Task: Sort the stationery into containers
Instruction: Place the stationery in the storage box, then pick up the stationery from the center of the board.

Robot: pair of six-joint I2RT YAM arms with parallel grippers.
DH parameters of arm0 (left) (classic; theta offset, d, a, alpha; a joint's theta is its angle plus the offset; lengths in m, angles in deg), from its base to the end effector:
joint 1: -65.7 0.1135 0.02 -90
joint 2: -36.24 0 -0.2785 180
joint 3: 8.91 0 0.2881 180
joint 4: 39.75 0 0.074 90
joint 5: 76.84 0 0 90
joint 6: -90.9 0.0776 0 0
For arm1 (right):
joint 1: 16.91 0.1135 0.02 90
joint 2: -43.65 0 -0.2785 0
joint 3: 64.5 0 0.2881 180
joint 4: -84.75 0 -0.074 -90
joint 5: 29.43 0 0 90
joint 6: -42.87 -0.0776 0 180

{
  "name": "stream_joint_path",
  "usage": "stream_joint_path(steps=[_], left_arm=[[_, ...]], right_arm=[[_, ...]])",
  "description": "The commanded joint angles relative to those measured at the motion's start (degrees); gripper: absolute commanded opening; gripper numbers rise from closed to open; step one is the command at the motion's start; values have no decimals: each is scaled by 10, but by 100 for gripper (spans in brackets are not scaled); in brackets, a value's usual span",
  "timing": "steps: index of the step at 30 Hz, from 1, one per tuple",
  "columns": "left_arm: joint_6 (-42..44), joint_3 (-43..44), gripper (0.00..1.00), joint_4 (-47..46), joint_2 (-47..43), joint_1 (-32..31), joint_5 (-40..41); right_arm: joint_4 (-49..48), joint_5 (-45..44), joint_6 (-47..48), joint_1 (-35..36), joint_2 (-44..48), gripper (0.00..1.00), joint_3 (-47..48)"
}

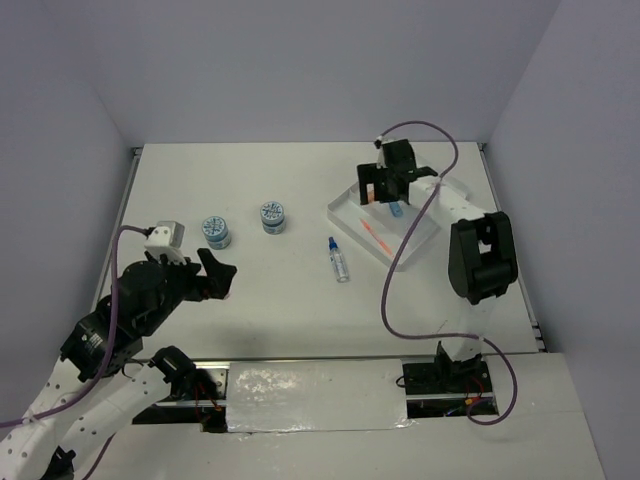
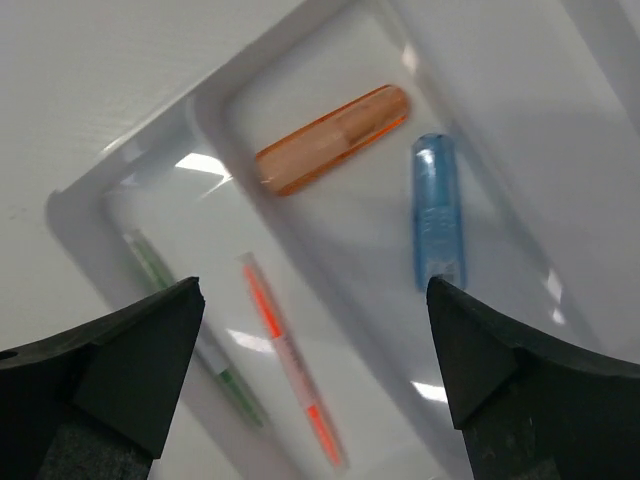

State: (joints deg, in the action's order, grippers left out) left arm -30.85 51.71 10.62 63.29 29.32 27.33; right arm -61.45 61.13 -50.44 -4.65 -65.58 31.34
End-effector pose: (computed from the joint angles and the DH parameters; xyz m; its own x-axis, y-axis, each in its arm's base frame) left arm 0.1360 -0.0766 0.3563 -0.4012 -0.3381 -0.8513 0.2061 0.8722 -0.4436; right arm 0.4836 0.1059 0.1985 -0.7283 -0.0992 -0.6780 -0.1771 0.9831 0.0464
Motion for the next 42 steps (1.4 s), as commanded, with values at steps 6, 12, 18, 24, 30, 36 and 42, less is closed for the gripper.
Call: stream_joint_path(steps=[6,12,18,24,30,36,42], left_arm=[[-127,32,99,94,-90,117,225],[-121,21,99,79,-172,159,218],[-123,24,99,85,-181,160,220],[-119,20,99,79,-188,160,216],[-116,19,99,74,-184,160,210],[-111,18,99,70,-183,160,205],[-109,18,99,69,-182,161,202]], right_arm=[[-117,-131,-163,313,186,100,-136],[-139,-136,-179,502,34,100,-1],[-31,-173,-130,576,-157,94,201],[7,-175,-113,578,-244,87,292],[39,-174,-104,576,-317,77,355],[27,-144,-119,565,-325,60,339],[24,-142,-110,565,-289,0,285]])
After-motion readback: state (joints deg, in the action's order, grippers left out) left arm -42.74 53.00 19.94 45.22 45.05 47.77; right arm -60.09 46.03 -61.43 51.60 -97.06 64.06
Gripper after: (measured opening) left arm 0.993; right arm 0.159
